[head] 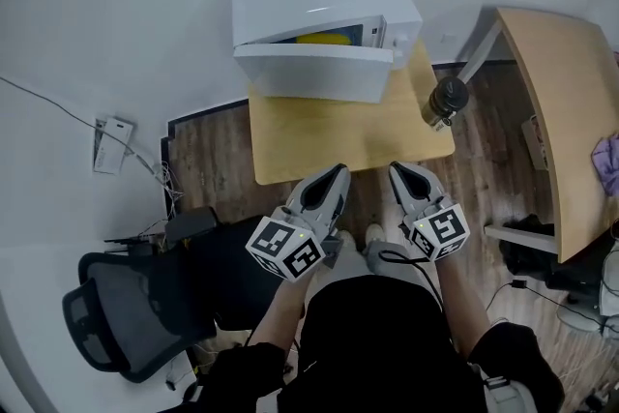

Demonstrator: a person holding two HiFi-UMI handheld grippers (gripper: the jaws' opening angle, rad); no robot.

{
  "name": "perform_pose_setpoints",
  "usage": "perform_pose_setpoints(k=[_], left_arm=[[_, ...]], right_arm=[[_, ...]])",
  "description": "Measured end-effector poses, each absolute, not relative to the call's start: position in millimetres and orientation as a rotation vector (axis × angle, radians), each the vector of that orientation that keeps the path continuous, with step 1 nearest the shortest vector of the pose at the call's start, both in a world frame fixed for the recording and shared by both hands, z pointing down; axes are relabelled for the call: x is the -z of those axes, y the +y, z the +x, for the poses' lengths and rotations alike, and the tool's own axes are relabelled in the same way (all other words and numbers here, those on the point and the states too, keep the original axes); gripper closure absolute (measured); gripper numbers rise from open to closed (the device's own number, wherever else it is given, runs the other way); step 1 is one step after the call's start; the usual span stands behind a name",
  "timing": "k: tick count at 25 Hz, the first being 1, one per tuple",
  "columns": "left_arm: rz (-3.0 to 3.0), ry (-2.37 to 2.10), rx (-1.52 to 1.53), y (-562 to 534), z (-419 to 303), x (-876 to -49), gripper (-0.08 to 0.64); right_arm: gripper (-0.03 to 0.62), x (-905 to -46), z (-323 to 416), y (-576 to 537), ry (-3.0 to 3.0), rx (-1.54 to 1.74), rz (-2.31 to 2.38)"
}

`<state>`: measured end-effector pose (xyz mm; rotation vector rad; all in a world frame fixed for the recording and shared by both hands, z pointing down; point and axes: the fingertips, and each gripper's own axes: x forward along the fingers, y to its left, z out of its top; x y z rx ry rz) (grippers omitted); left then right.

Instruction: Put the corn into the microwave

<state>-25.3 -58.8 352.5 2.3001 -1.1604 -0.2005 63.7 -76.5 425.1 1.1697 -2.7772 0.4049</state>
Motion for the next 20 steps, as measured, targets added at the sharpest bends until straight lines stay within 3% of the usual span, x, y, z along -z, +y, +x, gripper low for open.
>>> perform_pose_setpoints(k=[9,20], left_arm=[[2.132,-1.364,0.142,-38.4,-80.0,-393.5,0.558],[2.102,-1.376,0.140,-38.0,-80.8,-404.3,0.558]], right_arm=[[0.586,-420.5,67.5,-82.8,-2.755,-0.383,1.199],[0.586,-422.9,63.0,-102.7,-2.707,-0.369,1.270]])
